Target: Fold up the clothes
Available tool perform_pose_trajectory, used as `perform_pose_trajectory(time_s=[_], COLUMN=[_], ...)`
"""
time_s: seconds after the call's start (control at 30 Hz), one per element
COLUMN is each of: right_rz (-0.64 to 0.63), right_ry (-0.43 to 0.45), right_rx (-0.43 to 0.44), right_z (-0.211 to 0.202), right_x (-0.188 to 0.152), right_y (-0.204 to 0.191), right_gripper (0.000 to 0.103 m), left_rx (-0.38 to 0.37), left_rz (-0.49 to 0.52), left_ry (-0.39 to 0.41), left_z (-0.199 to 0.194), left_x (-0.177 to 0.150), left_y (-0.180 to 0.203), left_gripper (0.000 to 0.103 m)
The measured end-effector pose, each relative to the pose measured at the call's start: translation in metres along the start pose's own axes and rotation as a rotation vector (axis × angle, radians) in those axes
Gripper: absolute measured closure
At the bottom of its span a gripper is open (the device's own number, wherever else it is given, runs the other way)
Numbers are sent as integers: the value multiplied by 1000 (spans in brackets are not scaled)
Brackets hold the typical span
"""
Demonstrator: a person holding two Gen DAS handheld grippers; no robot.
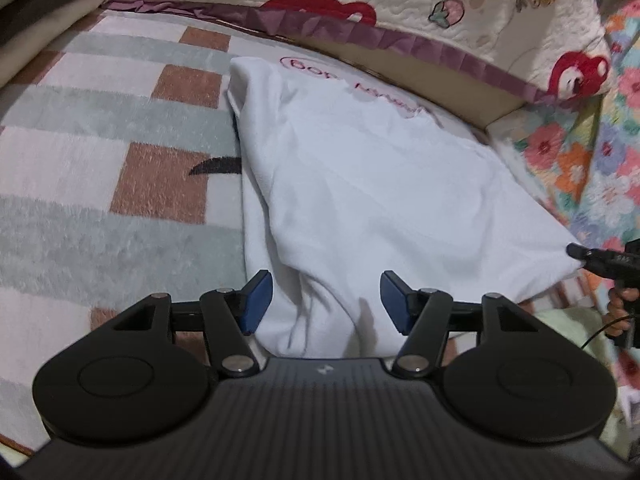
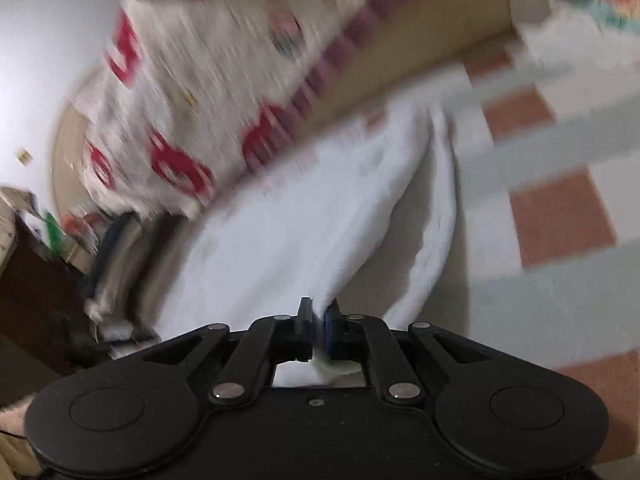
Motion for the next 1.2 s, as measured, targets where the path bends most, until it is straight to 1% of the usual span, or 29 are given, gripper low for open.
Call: perform_pose_trajectory(time_s=[0.03,0.07,0.13,0.23,0.27,0.37,0.4,0.43,0.47,0.5,0.53,0.57,0.6,0.67,0.7,0.77,0.83,0.9,0.97,1.2], right_rz=[-50,-77,-81,-120,-101,-52,-28,-5,10,0,-9,-17,-17,-22,-36,-64,-91,-118,-146,-241], right_ry=[-16,-52,-114,-106,-103,-122,-118,-113,-107,-106,-105,-95,-61,-5,-12,-26,-40,-54,-68,-118], right_rx=[-43,-72,-94,-129,-138,-167,-157,-144,-132,-130,-129,-122,-100,-65,-75,-95,-114,-134,-154,-223], right_z=[0,4,13,18,20,26,26,26,27,27,28,26,17,0,-1,-1,-2,-3,-4,-9], right_x=[-3,-9,-23,-31,-32,-38,-38,-39,-39,-39,-38,-35,-24,-7,-10,-15,-20,-25,-30,-47], right_y=[4,9,18,18,20,31,32,34,32,30,28,24,17,6,6,7,8,10,11,16], right_gripper=[95,95,95,95,94,87,85,76,70,70,81,96,96,96,96,97,97,97,97,97], left_rx=[-8,-17,-34,-57,-62,-44,-40,-39,-39,-32,2,37,67,77,84,114,105,130,174,271], left_rz=[-4,-9,-18,-19,-13,-11,-12,-7,-3,2,4,6,8,10,20,118,75,35,10,87], left_ry=[-1,-1,-2,-11,-20,-55,-62,-57,-51,-52,-81,-110,-132,-116,-108,-97,-122,-170,-198,-211], left_z=[0,0,0,3,7,20,23,24,25,26,26,26,25,7,-1,-15,-16,-8,-3,-15], left_x=[-1,-2,-4,-7,-8,-16,-18,-18,-19,-20,-19,-19,-18,-3,5,12,4,-14,-26,-37], left_y=[0,0,1,4,6,4,4,5,6,7,5,4,3,14,20,31,28,17,7,6], left_gripper=[44,44,44,44,44,40,40,41,41,55,98,96,96,96,96,96,96,96,96,96])
Point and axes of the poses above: each gripper's, at about its wrist camera, not at the fingertips, and z roughly the way its jaws point, y to its right, x to its top, the point moved 10 cm from there along z, roughly the way its jaws point, and after that the axes turned 11 degrees about -x, right-handed, at the moved point
